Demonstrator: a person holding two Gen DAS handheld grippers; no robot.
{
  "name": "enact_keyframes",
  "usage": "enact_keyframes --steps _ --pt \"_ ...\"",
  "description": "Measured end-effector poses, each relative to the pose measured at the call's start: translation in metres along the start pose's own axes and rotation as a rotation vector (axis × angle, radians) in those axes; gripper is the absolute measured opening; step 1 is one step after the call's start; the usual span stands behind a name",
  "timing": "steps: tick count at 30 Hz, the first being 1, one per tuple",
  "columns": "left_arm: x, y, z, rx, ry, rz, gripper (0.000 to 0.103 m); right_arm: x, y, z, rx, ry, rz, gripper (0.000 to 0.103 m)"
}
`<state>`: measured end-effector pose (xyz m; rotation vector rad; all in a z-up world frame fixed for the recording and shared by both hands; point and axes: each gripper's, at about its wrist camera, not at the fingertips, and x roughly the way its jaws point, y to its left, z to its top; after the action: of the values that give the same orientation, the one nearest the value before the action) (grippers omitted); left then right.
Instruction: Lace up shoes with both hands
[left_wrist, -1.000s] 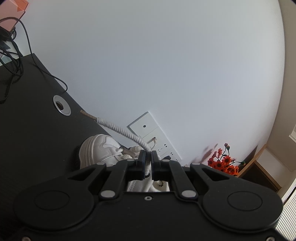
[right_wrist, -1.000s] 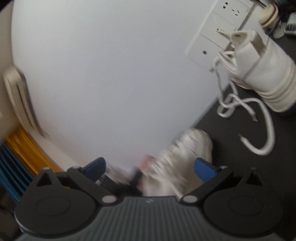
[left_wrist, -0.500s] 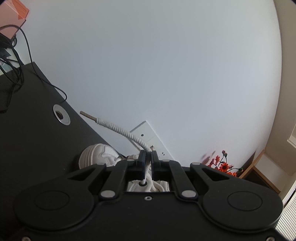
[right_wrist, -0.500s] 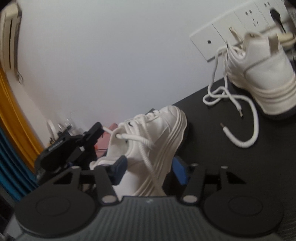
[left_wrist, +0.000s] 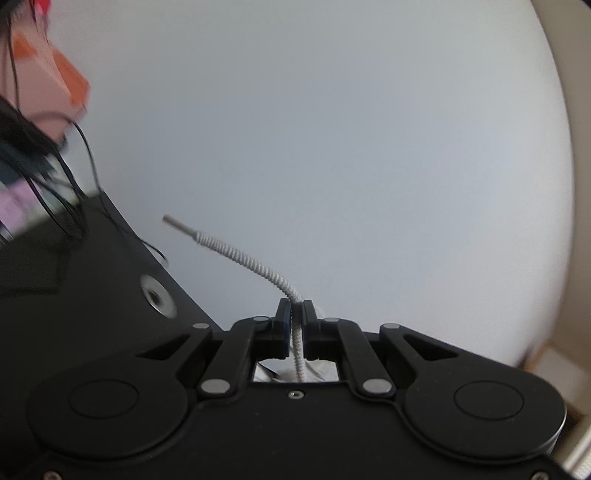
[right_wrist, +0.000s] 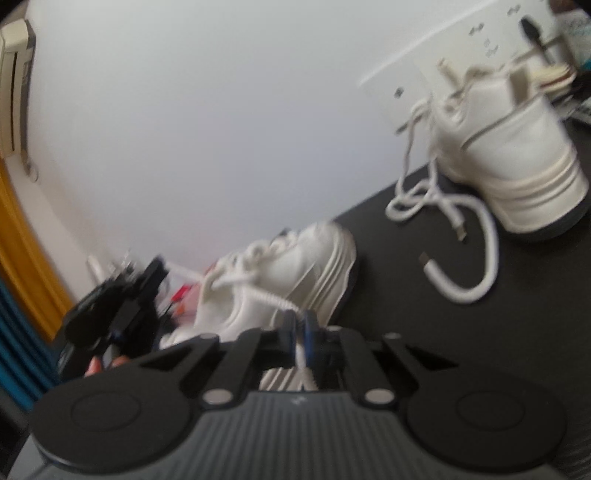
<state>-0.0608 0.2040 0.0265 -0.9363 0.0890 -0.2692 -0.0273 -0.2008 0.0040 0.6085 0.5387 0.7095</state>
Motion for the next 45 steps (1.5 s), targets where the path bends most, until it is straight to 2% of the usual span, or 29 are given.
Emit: enact_keyframes --steps 2,5,8,10,13,14,15,17,20,22,23,30,37,45 --pt "-0.003 0.0 0.0 0.016 -0.026 0.035 0.005 -0.009 0.004 0.002 -0.031 -0.089 -0.034 0.003" --pt "-0.007 0.0 0.003 0.015 -0.056 0.044 0.005 -0.02 0.015 0.007 -0.115 -0.227 -0.089 0.001" --pt "-0.01 -0.001 0.006 0.024 -0.08 0.052 0.005 -0.026 0.019 0.014 -0.135 -0.295 -0.125 0.001" --pt "-0.011 -0.003 0.007 0.032 -0.094 0.056 0.005 -0.024 0.019 0.02 -0.123 -0.253 -0.098 0.001" --pt "-0.011 -0.003 0.008 0.033 -0.106 0.057 0.005 -0.016 0.02 0.019 -0.067 -0.123 0.014 0.009" --pt "-0.011 -0.003 0.008 0.033 -0.108 0.056 0.005 -0.013 0.023 0.018 -0.067 -0.091 0.041 0.021" --pt "-0.012 -0.003 0.009 0.033 -0.11 0.055 0.005 -0.011 0.029 0.015 -0.108 -0.081 0.048 0.038" --pt "-0.014 -0.004 0.009 0.035 -0.114 0.056 0.005 -0.007 0.042 0.009 -0.193 -0.064 0.055 0.046" --pt "-0.014 -0.002 0.009 0.033 -0.115 0.058 0.005 0.005 0.056 0.002 -0.29 -0.031 0.027 0.044" --pt "-0.014 -0.002 0.009 0.032 -0.115 0.059 0.005 0.012 0.055 0.0 -0.276 0.006 0.032 0.014" --pt "-0.014 -0.001 0.009 0.032 -0.115 0.059 0.005 0.009 0.052 -0.001 -0.262 0.005 0.043 0.007" --pt "-0.021 0.001 0.011 0.025 -0.136 0.061 0.005 -0.011 0.052 0.0 -0.252 -0.031 0.078 0.005" --pt "-0.027 0.002 0.013 0.018 -0.163 0.078 0.005 -0.022 0.04 0.018 -0.227 -0.152 -0.08 0.004" --pt "-0.024 -0.006 0.01 0.088 -0.165 0.14 0.006 -0.004 0.047 0.032 -0.288 -0.217 -0.14 0.004"
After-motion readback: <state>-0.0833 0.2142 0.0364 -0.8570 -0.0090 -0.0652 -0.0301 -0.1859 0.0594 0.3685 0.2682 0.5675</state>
